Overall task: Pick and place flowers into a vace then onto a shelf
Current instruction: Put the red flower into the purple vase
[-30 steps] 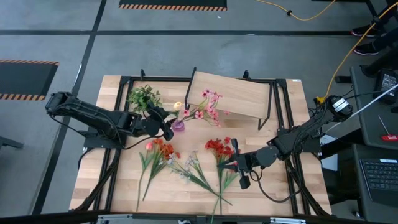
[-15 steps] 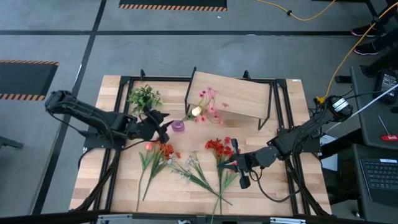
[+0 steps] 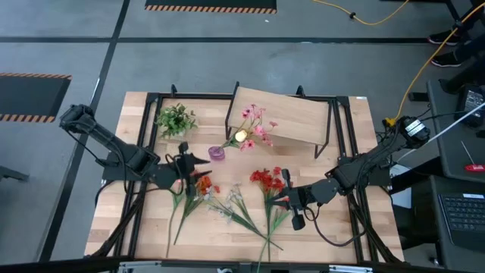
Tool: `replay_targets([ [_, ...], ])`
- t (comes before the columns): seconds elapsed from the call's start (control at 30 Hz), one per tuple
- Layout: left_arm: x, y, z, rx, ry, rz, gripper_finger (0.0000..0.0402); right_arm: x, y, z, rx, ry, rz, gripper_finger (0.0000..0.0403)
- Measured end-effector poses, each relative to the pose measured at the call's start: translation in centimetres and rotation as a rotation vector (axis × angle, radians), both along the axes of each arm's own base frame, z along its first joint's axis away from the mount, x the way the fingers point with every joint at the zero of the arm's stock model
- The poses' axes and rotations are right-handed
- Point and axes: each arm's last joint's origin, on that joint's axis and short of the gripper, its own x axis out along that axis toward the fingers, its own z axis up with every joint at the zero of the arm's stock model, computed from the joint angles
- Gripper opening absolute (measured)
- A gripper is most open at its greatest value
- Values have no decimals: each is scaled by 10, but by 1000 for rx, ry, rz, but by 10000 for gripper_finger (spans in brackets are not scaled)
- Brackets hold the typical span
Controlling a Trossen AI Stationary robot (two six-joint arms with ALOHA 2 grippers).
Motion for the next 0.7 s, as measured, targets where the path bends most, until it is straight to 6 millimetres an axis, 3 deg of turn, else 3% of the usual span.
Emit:
replay_targets([
  [0.33, 33, -32, -27, 102, -2, -92, 116, 0, -1, -2, -15, 21, -1, 4],
  [0.53, 56, -37, -49, 191, 24, -102, 109, 0, -1, -2, -18, 21, 0, 4],
  [0.7, 60, -35, -52, 187, 30, -133, 107, -1, -1, -4, -29, 33, 1, 4],
])
